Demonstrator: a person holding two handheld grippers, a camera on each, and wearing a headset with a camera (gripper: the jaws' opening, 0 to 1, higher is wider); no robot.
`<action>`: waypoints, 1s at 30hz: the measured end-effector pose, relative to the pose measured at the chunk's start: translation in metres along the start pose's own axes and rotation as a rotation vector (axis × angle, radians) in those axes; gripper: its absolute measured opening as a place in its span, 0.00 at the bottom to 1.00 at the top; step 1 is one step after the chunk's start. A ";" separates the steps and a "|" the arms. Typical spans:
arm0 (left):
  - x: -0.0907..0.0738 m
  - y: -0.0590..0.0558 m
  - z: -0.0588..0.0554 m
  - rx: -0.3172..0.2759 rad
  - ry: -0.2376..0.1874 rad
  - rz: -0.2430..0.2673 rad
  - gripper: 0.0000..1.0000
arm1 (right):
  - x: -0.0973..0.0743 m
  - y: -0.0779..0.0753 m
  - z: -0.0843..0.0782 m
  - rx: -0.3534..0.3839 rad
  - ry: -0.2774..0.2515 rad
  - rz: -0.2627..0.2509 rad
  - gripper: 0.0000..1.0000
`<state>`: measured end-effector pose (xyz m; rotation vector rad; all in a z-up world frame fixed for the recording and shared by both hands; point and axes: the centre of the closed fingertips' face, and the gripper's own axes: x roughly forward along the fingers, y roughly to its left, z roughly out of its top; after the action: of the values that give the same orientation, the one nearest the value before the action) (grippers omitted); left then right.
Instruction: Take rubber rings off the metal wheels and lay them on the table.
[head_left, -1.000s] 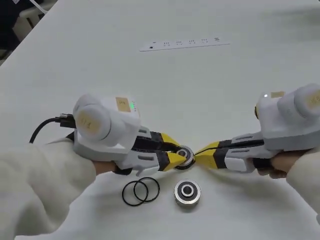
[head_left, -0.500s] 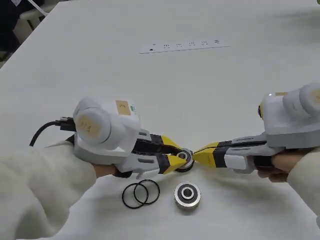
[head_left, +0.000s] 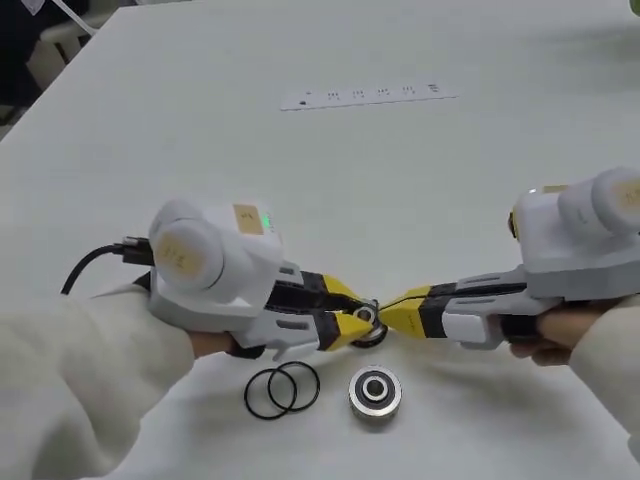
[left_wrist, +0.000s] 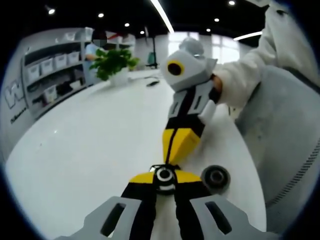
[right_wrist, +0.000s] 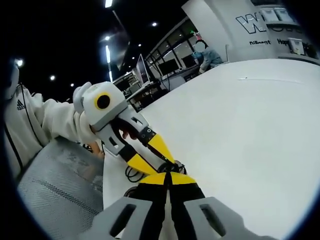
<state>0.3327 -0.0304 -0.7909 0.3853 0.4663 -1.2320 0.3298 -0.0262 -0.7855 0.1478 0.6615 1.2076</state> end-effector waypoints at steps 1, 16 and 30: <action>0.000 0.000 0.000 0.001 0.000 0.001 0.13 | 0.001 0.002 0.000 -0.012 0.002 0.007 0.00; 0.000 0.001 0.001 -0.039 0.016 0.005 0.14 | 0.000 0.000 -0.001 -0.018 0.012 -0.005 0.00; -0.004 -0.005 0.001 0.003 0.047 -0.008 0.19 | -0.002 -0.002 0.000 -0.010 0.017 -0.015 0.00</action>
<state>0.3268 -0.0296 -0.7880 0.4165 0.5069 -1.2337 0.3306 -0.0285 -0.7858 0.1241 0.6702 1.1983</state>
